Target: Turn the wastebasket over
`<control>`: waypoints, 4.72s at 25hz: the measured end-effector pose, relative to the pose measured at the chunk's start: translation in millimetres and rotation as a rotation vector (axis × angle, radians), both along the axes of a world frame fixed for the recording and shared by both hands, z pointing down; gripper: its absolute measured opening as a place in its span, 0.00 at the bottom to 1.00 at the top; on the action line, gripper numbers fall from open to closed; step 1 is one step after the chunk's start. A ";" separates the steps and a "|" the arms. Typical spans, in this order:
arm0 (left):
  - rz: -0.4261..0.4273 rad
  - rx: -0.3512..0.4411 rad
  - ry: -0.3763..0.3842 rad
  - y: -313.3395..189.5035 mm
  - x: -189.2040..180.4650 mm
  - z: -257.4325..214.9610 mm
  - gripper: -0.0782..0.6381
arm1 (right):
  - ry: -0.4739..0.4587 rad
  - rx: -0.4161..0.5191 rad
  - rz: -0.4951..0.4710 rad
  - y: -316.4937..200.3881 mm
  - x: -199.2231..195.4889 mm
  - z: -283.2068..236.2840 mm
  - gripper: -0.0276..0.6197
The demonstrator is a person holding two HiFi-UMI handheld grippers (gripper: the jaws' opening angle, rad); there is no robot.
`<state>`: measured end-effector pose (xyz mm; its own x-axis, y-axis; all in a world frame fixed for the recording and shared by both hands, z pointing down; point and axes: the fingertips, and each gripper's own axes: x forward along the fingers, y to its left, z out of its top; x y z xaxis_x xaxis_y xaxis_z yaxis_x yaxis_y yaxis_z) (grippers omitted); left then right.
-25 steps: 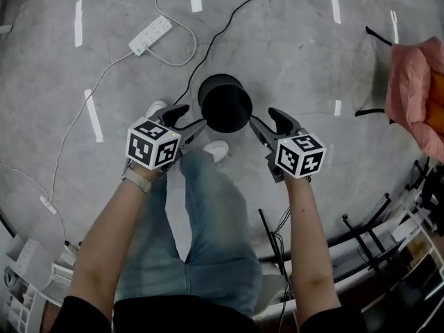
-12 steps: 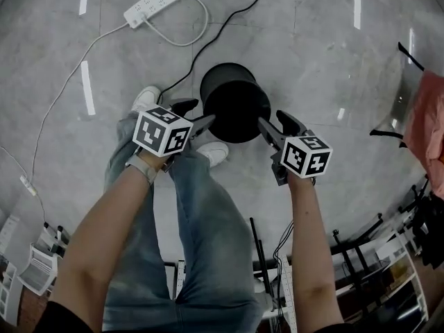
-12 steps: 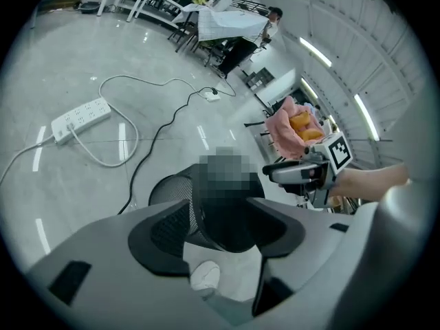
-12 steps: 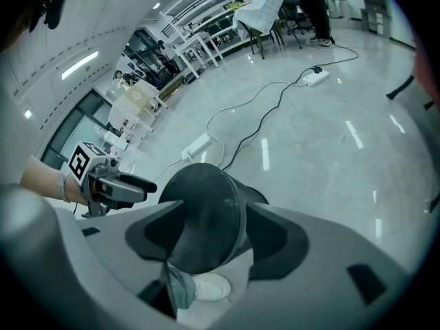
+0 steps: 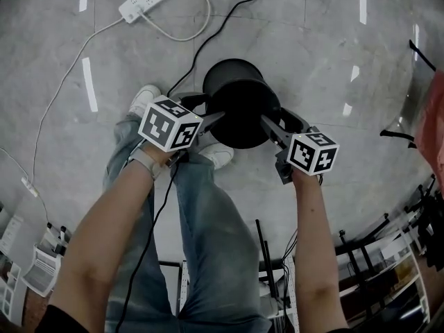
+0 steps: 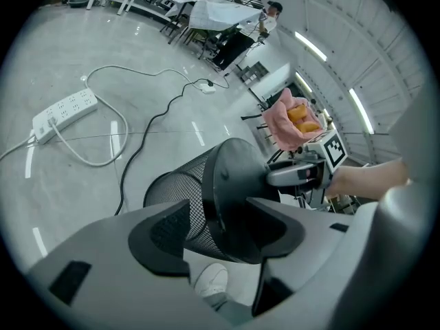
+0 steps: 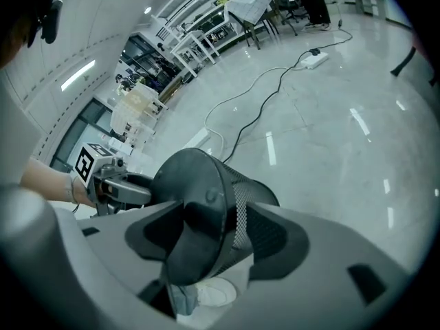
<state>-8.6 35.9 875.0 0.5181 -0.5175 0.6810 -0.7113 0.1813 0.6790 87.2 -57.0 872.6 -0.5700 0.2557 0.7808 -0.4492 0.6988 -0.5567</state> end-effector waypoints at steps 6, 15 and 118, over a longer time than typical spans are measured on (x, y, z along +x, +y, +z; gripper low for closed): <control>0.004 0.018 0.017 -1.2 -3.5 1.9 0.45 | -0.022 0.016 0.023 -2.0 -0.6 0.3 0.46; 0.174 0.109 -0.046 -24.6 1.7 -9.5 0.40 | -0.083 0.148 0.166 -27.4 7.9 -18.7 0.45; 0.238 0.087 -0.115 76.8 -24.4 -45.6 0.38 | 0.032 -0.112 -0.334 80.5 24.0 -27.1 0.09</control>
